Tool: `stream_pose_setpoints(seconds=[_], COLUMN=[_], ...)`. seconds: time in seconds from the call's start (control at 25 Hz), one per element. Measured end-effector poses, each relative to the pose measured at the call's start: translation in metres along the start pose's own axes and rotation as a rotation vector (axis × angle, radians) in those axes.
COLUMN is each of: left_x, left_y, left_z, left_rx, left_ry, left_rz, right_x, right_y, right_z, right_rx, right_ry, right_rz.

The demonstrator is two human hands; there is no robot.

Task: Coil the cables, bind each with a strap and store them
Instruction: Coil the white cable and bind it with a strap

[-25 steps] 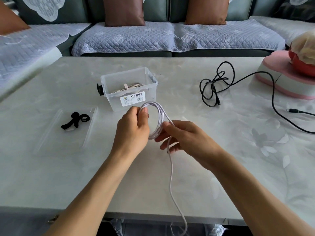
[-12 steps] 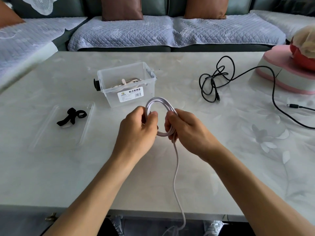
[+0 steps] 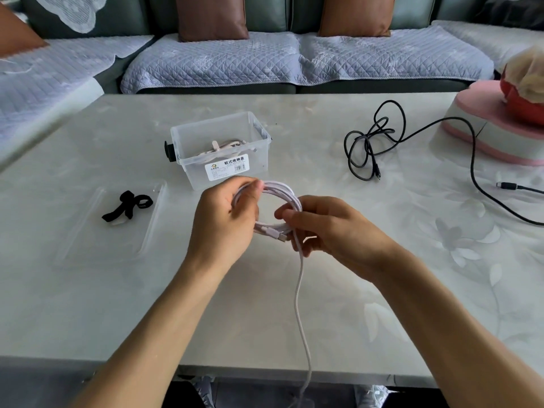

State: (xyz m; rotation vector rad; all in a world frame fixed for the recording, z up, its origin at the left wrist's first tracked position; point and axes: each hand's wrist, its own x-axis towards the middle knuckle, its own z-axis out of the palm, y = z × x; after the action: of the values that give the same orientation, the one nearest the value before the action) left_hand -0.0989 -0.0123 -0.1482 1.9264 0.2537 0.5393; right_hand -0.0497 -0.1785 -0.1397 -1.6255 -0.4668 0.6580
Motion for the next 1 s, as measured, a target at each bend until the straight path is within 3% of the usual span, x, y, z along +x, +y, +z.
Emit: stream_pose_setpoints(seconds=[0.12, 0.28, 0.44, 0.6, 0.68, 0.84, 1.0], left_x=[-0.005, -0.01, -0.006, -0.008, -0.007, -0.005, -0.009], left_y=[0.005, 0.013, 0.016, 0.017, 0.014, 0.013, 0.014], left_z=[0.004, 0.002, -0.01, -0.015, -0.012, -0.01, -0.006], left_rx=[-0.053, -0.06, -0.137, 0.042, 0.141, 0.113, 0.114], left_ry=[0.103, 0.047, -0.128, -0.32, -0.331, -0.283, -0.311], left_rz=[-0.065, -0.019, -0.111, 0.023, 0.077, 0.003, -0.059], right_x=[-0.002, 0.0, -0.001, -0.003, -0.003, -0.002, -0.006], right_y=[-0.002, 0.0, -0.002, -0.007, -0.006, -0.008, -0.012], right_z=[0.006, 0.005, -0.003, -0.003, -0.004, -0.015, -0.025], right_rx=[0.181, 0.314, 0.212, 0.01, 0.001, 0.121, -0.001], right_ry=[-0.025, 0.122, 0.154, 0.067, 0.074, 0.049, 0.059], right_rz=[-0.003, -0.038, -0.046, -0.025, -0.009, 0.061, 0.082])
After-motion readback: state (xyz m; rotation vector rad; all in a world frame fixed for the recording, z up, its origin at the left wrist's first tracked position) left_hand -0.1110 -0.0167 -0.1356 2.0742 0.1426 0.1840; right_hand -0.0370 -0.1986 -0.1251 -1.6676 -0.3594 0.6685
